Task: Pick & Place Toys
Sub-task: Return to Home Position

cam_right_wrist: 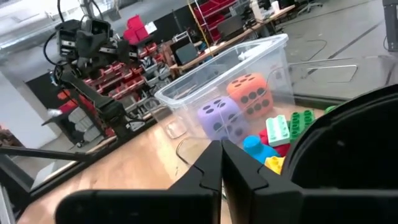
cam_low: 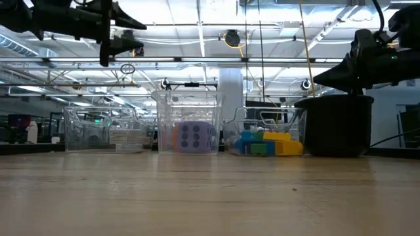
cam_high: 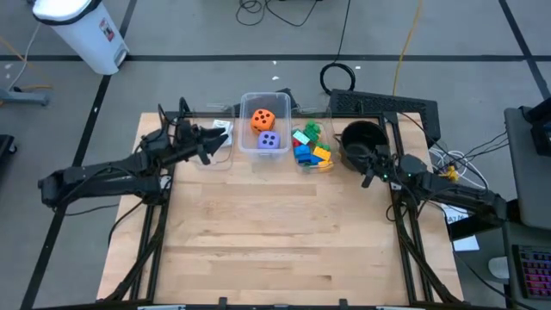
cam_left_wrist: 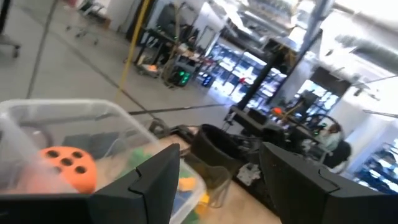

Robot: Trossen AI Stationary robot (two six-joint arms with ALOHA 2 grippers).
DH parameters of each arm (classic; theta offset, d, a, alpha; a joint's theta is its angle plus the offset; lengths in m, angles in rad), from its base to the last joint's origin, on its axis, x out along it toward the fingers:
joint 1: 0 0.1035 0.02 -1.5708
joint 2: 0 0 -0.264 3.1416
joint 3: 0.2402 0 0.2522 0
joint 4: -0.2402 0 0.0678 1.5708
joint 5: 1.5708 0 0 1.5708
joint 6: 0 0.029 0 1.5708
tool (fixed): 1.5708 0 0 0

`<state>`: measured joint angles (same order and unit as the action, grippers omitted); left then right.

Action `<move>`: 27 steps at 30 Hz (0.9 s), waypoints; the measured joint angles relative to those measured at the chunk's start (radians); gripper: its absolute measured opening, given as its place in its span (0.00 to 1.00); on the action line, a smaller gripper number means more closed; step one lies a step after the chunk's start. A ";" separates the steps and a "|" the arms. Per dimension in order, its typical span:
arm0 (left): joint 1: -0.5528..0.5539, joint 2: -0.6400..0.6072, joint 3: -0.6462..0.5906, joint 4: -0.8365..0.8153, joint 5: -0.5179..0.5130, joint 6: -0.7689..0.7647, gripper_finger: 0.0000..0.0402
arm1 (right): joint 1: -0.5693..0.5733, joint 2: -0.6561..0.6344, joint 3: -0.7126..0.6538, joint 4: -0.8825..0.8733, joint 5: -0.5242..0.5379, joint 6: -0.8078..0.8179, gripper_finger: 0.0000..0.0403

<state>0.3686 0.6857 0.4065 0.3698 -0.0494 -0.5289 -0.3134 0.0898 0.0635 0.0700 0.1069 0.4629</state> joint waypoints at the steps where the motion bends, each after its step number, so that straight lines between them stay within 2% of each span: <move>1: 0.010 0.000 0.000 -0.011 0.000 -0.006 0.57 | 0.002 0.000 -0.003 0.000 0.002 -0.002 0.01; 5: 0.042 0.000 0.000 -0.028 0.014 0.000 0.56 | 0.002 0.000 -0.005 -0.001 -0.001 -0.014 0.01; 8: 0.063 0.000 0.000 -0.045 0.033 0.021 0.50 | 0.002 0.000 -0.006 -0.002 -0.004 -0.018 0.01; 21: 0.123 -0.002 0.000 -0.186 0.053 0.050 0.03 | 0.002 0.000 -0.008 -0.004 -0.005 -0.018 0.01; 25: 0.136 -0.002 0.000 -0.215 0.059 0.070 0.03 | 0.002 0.000 -0.009 0.033 -0.008 0.003 0.01; 27: 0.138 -0.002 0.000 -0.219 0.101 0.086 0.04 | 0.002 0.000 -0.009 0.069 -0.055 -0.077 0.01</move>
<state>0.5071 0.6838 0.4065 0.1511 0.0517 -0.4428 -0.3119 0.0897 0.0547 0.1390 0.0516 0.3855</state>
